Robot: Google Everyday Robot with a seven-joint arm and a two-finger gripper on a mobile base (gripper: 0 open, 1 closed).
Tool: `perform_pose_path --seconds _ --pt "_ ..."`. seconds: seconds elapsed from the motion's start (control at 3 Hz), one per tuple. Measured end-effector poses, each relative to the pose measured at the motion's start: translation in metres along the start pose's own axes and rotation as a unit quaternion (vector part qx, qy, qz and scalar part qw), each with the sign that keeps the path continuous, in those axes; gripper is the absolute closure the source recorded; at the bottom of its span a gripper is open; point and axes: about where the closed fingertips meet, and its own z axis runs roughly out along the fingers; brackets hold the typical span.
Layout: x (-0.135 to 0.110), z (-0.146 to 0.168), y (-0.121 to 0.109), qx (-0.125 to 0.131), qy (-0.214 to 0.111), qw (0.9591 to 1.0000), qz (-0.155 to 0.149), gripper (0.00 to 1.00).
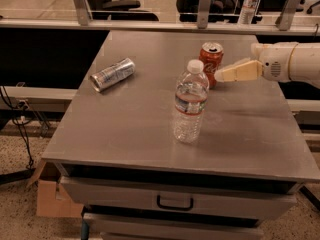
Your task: Pick coke can
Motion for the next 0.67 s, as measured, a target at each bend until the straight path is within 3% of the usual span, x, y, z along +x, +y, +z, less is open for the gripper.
perform_pose_path --seconds 0.33,0.67 --pt "0.002 0.037 -0.003 -0.017 -0.020 0.9996 0.004 0.04" --pt "-0.002 0.059 -0.001 -0.031 -0.037 0.9988 -0.006 0.27"
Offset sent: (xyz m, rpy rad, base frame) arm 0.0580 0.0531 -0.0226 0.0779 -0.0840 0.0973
